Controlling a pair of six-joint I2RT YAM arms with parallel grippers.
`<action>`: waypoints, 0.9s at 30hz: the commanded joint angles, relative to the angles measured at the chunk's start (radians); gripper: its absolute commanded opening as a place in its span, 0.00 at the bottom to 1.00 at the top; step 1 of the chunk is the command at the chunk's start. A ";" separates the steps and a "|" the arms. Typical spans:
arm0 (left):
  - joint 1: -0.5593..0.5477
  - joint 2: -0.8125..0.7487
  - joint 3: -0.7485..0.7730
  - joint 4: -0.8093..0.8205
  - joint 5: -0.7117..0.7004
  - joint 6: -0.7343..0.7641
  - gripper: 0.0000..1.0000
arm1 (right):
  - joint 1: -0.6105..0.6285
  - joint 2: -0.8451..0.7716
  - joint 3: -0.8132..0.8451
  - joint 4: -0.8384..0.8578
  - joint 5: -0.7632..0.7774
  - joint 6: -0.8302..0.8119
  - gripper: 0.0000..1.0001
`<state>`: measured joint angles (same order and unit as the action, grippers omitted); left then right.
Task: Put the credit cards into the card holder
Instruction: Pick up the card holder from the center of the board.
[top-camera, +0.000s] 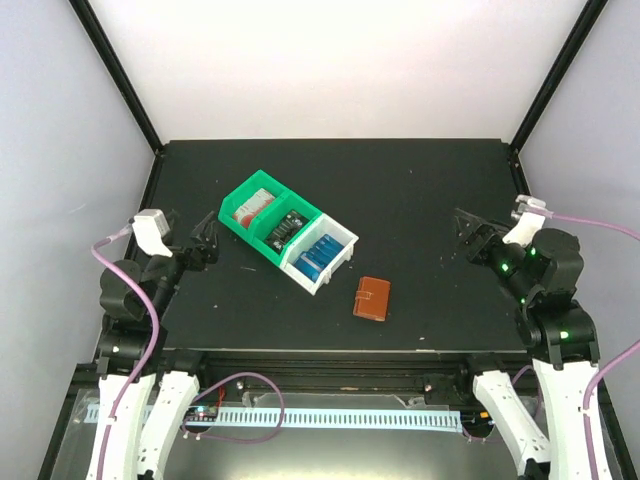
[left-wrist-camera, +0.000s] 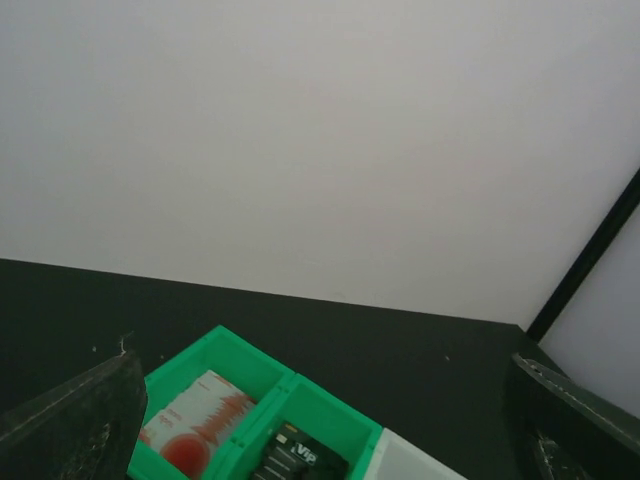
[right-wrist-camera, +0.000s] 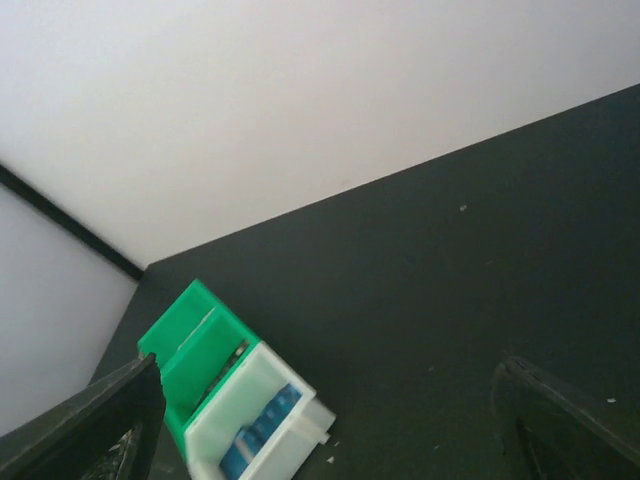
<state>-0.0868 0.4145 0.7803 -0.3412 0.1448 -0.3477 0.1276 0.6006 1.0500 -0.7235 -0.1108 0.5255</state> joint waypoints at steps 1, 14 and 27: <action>0.037 0.001 -0.034 0.093 0.157 -0.043 0.99 | -0.040 0.045 -0.020 0.026 -0.269 -0.041 0.90; 0.040 0.018 -0.132 0.219 0.291 -0.191 0.99 | 0.010 0.159 -0.281 0.106 -0.308 -0.017 0.87; 0.018 0.100 -0.181 0.400 0.534 -0.201 0.99 | 0.703 0.526 -0.315 0.106 0.459 0.207 0.84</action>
<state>-0.0631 0.5056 0.5888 -0.0193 0.6235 -0.5282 0.6937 0.9871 0.6788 -0.6281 0.1036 0.6479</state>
